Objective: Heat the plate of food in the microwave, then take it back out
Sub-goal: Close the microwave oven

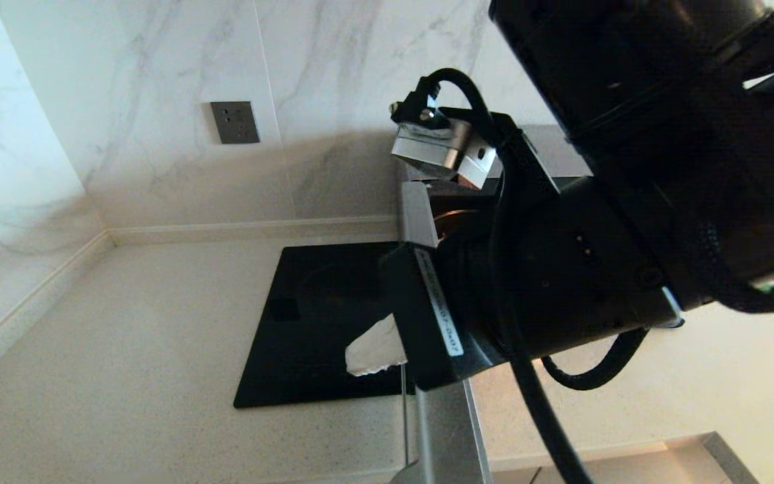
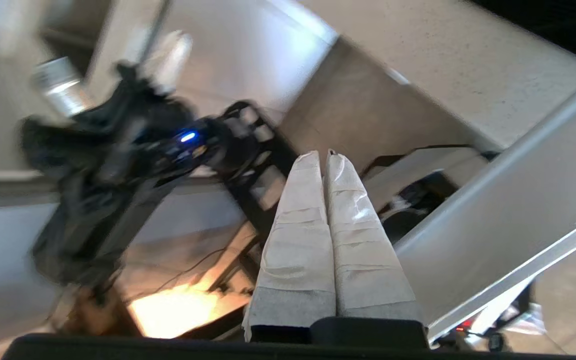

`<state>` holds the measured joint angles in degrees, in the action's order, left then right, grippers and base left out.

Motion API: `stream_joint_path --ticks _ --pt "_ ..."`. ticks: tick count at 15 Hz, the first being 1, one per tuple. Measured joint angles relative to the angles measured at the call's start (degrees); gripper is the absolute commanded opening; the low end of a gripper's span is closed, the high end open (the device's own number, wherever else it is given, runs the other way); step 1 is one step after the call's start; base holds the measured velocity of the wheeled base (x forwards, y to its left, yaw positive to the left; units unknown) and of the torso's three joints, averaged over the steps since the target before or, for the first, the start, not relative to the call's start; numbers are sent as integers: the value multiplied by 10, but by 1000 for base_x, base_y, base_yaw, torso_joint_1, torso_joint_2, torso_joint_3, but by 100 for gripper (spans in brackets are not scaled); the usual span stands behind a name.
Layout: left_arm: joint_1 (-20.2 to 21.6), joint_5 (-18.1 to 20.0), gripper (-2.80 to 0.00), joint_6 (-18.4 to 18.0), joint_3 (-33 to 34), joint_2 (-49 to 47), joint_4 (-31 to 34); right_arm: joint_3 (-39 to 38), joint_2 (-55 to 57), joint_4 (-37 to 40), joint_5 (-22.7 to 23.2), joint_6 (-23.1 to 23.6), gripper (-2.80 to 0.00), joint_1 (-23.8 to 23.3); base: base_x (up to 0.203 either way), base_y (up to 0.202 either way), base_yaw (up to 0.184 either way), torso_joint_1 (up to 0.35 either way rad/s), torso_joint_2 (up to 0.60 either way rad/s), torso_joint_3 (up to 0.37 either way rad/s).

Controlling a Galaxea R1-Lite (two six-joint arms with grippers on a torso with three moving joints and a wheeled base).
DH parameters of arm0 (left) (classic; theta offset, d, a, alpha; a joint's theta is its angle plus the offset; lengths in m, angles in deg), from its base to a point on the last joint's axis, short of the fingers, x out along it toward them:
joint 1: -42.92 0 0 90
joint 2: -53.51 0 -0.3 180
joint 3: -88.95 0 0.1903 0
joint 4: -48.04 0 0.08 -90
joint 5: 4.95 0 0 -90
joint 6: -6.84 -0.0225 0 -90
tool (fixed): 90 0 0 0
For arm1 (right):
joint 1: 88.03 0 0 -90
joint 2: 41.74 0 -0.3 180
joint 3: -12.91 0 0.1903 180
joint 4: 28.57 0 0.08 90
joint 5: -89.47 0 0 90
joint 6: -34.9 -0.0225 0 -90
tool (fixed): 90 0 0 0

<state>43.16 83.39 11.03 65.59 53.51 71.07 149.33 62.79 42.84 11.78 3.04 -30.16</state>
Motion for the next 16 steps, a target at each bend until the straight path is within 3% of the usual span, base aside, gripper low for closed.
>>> stream_joint_path --ticks 8,16 --pt "0 0 -280 0 0 0 0 0 17 2 -177 -4 -280 13 0 0 0 0 0 0" --pt "0 0 -280 0 0 0 0 0 -13 30 -224 -10 -280 4 0 0 0 0 0 0"
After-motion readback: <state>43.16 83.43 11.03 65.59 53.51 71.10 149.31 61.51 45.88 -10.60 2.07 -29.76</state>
